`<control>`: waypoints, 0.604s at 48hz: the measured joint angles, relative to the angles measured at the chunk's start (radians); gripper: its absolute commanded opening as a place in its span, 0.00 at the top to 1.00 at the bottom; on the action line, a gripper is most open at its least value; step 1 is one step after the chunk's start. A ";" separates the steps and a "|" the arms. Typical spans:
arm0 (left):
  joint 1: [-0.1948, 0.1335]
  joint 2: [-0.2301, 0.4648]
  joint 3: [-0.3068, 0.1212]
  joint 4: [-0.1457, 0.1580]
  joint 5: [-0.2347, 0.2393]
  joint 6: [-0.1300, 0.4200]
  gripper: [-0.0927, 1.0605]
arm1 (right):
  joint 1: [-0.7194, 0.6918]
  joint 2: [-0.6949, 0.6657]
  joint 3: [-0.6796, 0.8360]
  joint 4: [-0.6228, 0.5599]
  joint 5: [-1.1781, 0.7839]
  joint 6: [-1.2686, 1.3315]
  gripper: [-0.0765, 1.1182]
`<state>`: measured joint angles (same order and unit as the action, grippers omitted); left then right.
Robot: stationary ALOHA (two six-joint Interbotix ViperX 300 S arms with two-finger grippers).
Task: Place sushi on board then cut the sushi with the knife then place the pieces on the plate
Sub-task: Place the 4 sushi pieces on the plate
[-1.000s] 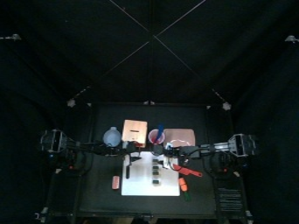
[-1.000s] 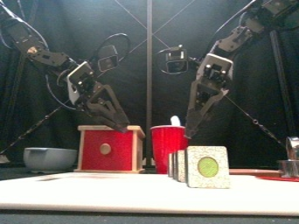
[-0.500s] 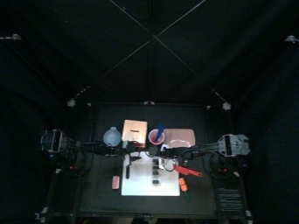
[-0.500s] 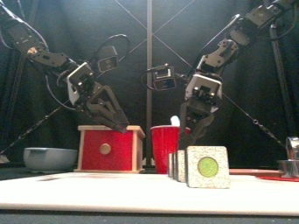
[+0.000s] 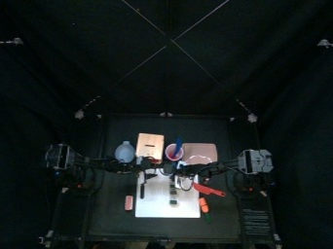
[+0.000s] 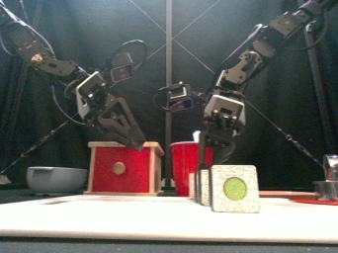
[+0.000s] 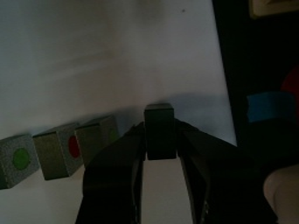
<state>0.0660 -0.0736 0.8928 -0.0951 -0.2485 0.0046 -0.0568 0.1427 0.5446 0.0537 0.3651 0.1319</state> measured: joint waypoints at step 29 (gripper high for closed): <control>0.002 0.008 0.000 0.000 0.002 0.000 0.23 | -0.183 -0.334 0.146 0.061 0.098 0.075 0.44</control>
<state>0.0675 -0.0660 0.8928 -0.0951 -0.2470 0.0046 -0.2393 -0.1917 0.6903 0.1150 0.4633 0.2071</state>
